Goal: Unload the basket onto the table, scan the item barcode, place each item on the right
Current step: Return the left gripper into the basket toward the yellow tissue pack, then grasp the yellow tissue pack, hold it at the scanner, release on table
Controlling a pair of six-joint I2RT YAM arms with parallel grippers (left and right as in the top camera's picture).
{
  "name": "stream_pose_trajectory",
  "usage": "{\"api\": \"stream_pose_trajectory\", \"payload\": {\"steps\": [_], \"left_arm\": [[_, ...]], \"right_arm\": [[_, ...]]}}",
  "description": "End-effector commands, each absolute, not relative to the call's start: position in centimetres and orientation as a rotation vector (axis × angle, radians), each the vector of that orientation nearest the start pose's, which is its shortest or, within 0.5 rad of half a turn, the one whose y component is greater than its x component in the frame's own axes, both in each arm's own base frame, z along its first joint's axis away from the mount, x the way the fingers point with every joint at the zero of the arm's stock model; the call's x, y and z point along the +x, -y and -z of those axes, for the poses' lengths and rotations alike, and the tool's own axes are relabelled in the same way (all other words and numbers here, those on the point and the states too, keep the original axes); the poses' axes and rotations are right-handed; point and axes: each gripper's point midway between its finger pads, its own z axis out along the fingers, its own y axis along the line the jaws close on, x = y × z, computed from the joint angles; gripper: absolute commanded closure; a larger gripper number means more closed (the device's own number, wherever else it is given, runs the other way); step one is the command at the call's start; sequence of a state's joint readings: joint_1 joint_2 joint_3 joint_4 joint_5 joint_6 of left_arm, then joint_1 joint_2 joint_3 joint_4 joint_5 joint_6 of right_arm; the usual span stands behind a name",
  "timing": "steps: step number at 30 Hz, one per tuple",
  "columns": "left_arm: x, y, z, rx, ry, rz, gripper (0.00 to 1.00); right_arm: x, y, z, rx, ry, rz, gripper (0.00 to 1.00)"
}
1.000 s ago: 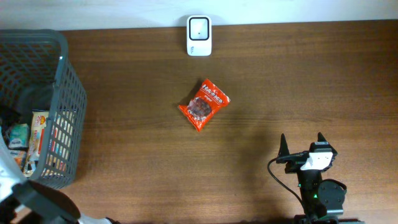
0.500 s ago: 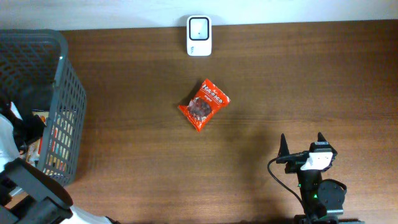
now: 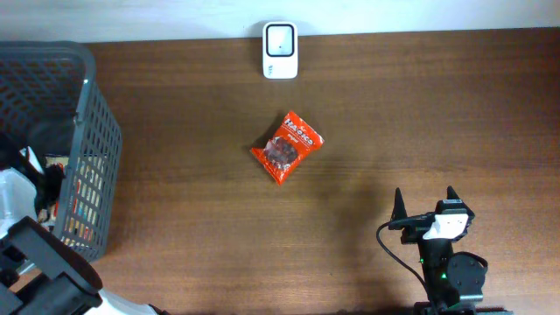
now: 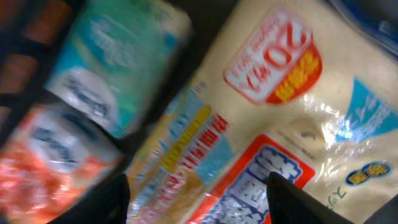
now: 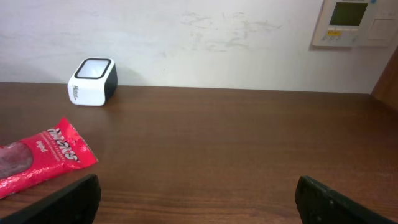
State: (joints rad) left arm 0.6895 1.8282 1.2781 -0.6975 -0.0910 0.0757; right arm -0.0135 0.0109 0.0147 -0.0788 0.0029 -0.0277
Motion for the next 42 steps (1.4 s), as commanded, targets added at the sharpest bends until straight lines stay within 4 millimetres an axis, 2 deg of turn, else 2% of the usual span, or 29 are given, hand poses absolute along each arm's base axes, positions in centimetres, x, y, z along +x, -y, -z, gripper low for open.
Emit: {"api": "stream_pose_trajectory", "payload": {"steps": [1,4,6,9,10,11,15,19,21,25,26,29,31,32,33,35,38,42], "left_arm": [[29.6,-25.3,-2.7,-0.878,-2.794,-0.188,0.27],[29.1,-24.7,-0.9,-0.891,-2.842,-0.151,0.26],[29.3,-24.2,-0.2,-0.89,-2.853,-0.098,0.32],[29.5,-24.0,-0.2,-0.887,-2.85,-0.075,0.85],[29.5,-24.0,-0.3,-0.886,-2.847,-0.077,0.95],[29.6,-24.0,-0.5,-0.885,-2.844,-0.079,1.0],[30.4,-24.8,-3.3,-0.897,-2.786,-0.104,1.0],[32.1,-25.8,-8.9,-1.017,-2.605,-0.113,1.0],[33.8,-25.3,-13.4,-0.97,-2.486,-0.041,1.0],[35.4,-23.4,-23.4,-0.795,-2.26,0.033,1.0],[35.1,-23.0,-28.5,-0.77,-2.127,0.014,1.0],[33.4,-21.4,-36.1,-0.763,-1.919,0.008,1.0],[32.2,-19.1,-40.7,-0.701,-1.799,0.057,1.0],[31.4,-17.1,-43.2,-0.64,-1.739,0.114,1.0],[30.4,-14.4,-45.7,-0.561,-1.684,0.205,1.0],[29.3,-10.3,-48.0,-0.481,-1.637,0.35,1.0],[29.0,-4.4,-49.2,-0.394,-1.641,0.556,1.0],[29.5,2.6,-48.5,-0.215,-1.723,0.735,1.0]], "right_arm": [[24.6,0.7,-15.5,0.002,-1.651,0.047,0.01],[24.6,0.7,-15.5,0.002,-1.651,0.047,0.02],[24.6,0.7,-15.5,0.002,-1.65,0.047,0.02],[24.6,0.7,-15.5,0.001,-1.65,0.047,0.01],[24.6,0.7,-15.5,0.001,-1.651,0.047,0.02],[24.6,0.7,-15.5,0.002,-1.651,0.047,0.01],[24.6,0.7,-15.5,0.002,-1.65,0.047,0.01],[24.6,0.7,-15.5,0.002,-1.651,0.047,0.01],[24.6,0.7,-15.5,0.002,-1.651,0.047,0.01],[24.6,0.7,-15.5,0.002,-1.651,0.047,0.01],[24.6,0.7,-15.5,0.002,-1.65,0.047,0.01],[24.6,0.7,-15.5,0.002,-1.651,0.047,0.01],[24.6,0.7,-15.5,0.002,-1.651,0.047,0.01],[24.6,0.7,-15.5,0.002,-1.651,0.047,0.01],[24.6,0.7,-15.5,0.001,-1.651,0.047,0.01],[24.6,0.7,-15.5,0.001,-1.65,0.047,0.01],[24.6,0.7,-15.5,0.002,-1.651,0.047,0.01],[24.6,0.7,-15.5,0.002,-1.65,0.047,0.01]]}}
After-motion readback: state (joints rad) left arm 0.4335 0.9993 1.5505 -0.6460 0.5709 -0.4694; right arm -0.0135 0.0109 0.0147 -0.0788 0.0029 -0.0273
